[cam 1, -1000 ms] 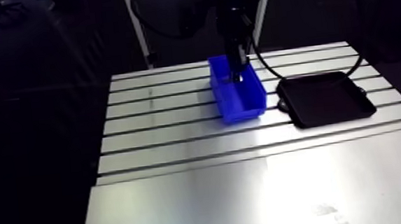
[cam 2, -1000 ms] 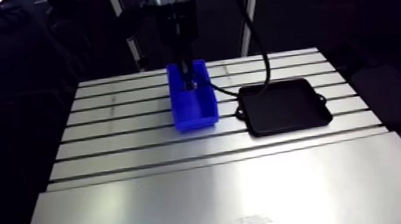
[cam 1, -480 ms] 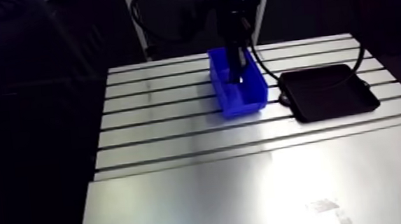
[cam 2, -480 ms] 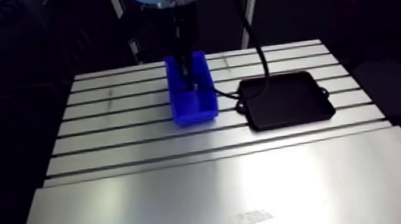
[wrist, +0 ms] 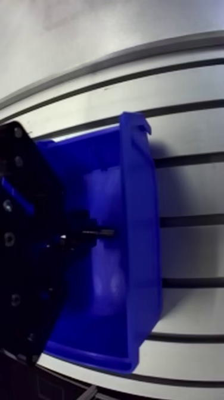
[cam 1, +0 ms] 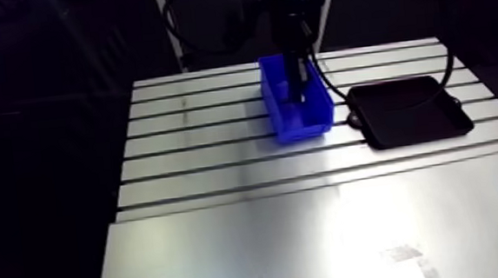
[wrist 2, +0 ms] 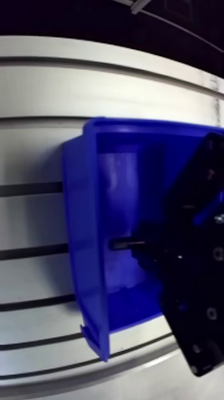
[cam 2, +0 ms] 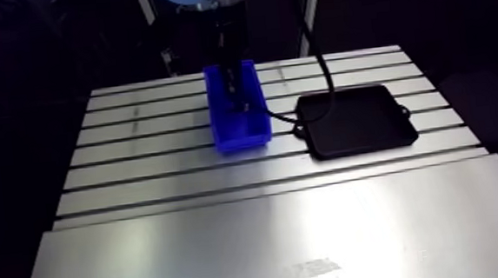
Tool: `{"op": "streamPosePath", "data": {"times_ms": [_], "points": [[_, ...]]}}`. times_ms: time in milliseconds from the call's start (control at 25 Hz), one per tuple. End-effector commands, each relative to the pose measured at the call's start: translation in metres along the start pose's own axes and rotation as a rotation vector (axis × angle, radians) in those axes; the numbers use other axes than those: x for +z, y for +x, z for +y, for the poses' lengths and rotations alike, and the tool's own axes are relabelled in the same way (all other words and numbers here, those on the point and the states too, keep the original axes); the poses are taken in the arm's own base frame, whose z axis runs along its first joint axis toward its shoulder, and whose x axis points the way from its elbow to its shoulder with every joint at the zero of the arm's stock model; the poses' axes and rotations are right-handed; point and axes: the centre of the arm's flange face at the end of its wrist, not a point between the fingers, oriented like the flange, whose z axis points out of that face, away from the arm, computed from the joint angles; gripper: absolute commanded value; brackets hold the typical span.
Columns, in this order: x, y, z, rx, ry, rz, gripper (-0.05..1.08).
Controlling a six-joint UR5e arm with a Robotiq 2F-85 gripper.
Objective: Pick up the M10 bolt from the tray and put it into the blue bin.
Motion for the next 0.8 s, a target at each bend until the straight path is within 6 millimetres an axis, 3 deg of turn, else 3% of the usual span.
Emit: {"op": "streamPosePath", "data": {"times_ms": [40,360,720,800], "points": [[0.002,0.002,0.0,0.038,0.003,0.0,0.67],[-0.006,0.002,-0.002,0.039,-0.006,0.003,0.4],[-0.093,0.002,-0.027,0.066,-0.083,0.008,0.03],[-0.113,0.001,-0.036,0.069,-0.076,0.008,0.02]]}}
